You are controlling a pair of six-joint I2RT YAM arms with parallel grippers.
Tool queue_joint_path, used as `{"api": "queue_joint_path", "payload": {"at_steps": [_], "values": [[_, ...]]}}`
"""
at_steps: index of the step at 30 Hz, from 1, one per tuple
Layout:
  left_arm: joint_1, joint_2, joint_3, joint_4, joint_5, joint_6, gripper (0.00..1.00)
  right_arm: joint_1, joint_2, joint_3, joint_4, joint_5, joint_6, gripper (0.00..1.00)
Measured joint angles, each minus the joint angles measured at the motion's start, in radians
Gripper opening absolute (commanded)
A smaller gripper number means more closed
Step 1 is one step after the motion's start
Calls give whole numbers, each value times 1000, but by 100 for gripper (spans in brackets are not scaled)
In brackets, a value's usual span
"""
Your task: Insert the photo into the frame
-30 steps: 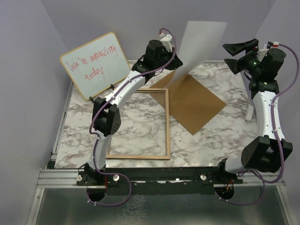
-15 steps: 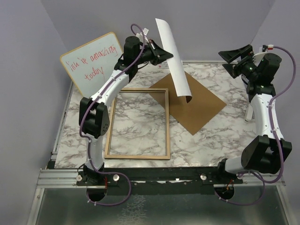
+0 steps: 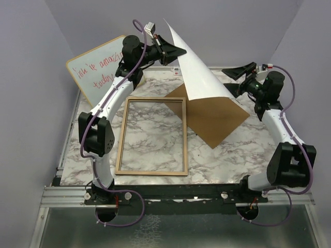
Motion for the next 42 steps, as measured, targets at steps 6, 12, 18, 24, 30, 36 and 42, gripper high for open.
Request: {"api": "queue_joint_path", "payload": {"at_steps": [6, 12, 18, 24, 30, 36, 42], "values": [[15, -81, -38, 31, 51, -17, 0, 76, 32, -25, 157, -5, 163, 100], [69, -190, -83, 80, 92, -17, 0, 120, 61, -32, 235, -7, 263, 100], [96, -227, -84, 122, 112, -20, 0, 185, 96, -54, 340, 4, 348, 100], [97, -235, -84, 149, 128, -40, 0, 313, 157, -56, 473, 44, 506, 100], [131, -259, -85, 163, 137, -50, 0, 339, 174, -66, 659, 83, 683, 100], [166, -298, -103, 190, 144, -56, 0, 337, 174, -68, 829, 120, 785, 95], [194, -301, -119, 207, 157, -59, 0, 333, 198, -68, 992, 147, 808, 80]]}}
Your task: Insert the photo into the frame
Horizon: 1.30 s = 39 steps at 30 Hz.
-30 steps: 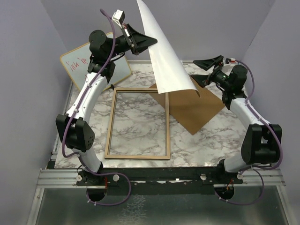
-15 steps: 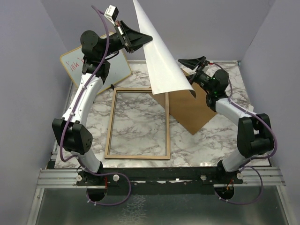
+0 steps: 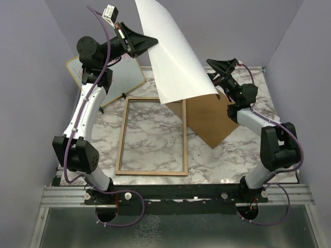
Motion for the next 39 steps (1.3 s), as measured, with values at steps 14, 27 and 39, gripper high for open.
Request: {"api": "queue_joint_path", "payload": {"at_steps": [14, 27, 39], "values": [[80, -156, -285, 15, 156, 121, 0, -76, 51, 115, 51, -141, -191, 72], [118, -159, -348, 20, 200, 166, 0, -76, 31, 102, 5, -357, -364, 15], [204, -103, -558, 29, 192, 189, 71, -76, 9, 6, -141, -362, -484, 1]]}}
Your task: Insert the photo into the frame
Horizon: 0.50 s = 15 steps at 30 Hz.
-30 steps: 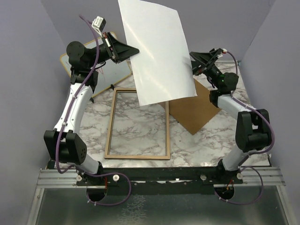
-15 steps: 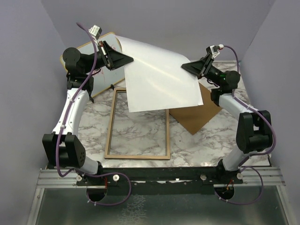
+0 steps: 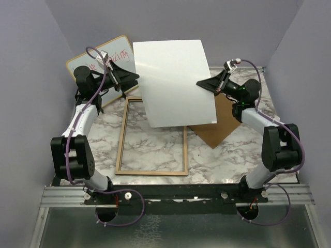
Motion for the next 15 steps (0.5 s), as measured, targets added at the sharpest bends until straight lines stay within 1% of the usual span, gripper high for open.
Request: {"api": "queue_joint_path", "payload": {"at_steps": [3, 4, 6, 7, 9, 10, 13, 15], "values": [[58, 1, -93, -29, -26, 40, 82, 1, -23, -37, -108, 13, -79, 1], [81, 1, -120, -65, -39, 64, 85, 1, -32, -53, -140, 18, -104, 1], [115, 4, -130, -236, -105, 203, 86, 2, -46, -84, -197, 31, -146, 1], [126, 8, -106, -381, -174, 312, 86, 3, -52, -101, -221, 39, -163, 1], [134, 24, -47, -611, -330, 501, 86, 8, -62, -134, -261, 53, -189, 1], [132, 27, -34, -687, -393, 570, 86, 11, -67, -147, -284, 61, -201, 1], [128, 24, -37, -850, -564, 730, 86, 22, -81, -163, -345, 82, -236, 1], [122, 24, -62, -908, -652, 795, 86, 31, -103, -165, -388, 97, -257, 1]]}}
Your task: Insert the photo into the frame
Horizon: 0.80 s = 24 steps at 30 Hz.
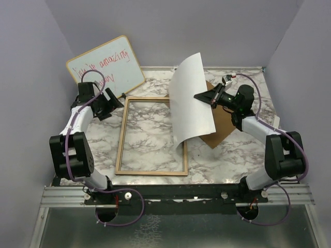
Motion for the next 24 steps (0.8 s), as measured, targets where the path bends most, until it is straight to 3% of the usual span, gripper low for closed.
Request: {"api": "queue_joint_path", "payload": {"at_steps": [5, 10, 18, 24], "values": [[-47, 27, -97, -90, -195, 100, 84, 18, -51, 0, -40, 20, -23, 1], [-117, 73, -170, -116, -341, 121, 70, 26, -89, 0, -82, 35, -36, 1], [-188, 74, -205, -32, -383, 113, 37, 29, -121, 0, -140, 49, -60, 1], [-271, 101, -201, 43, -357, 77, 28, 29, -129, 0, -185, 57, -74, 1]]}}
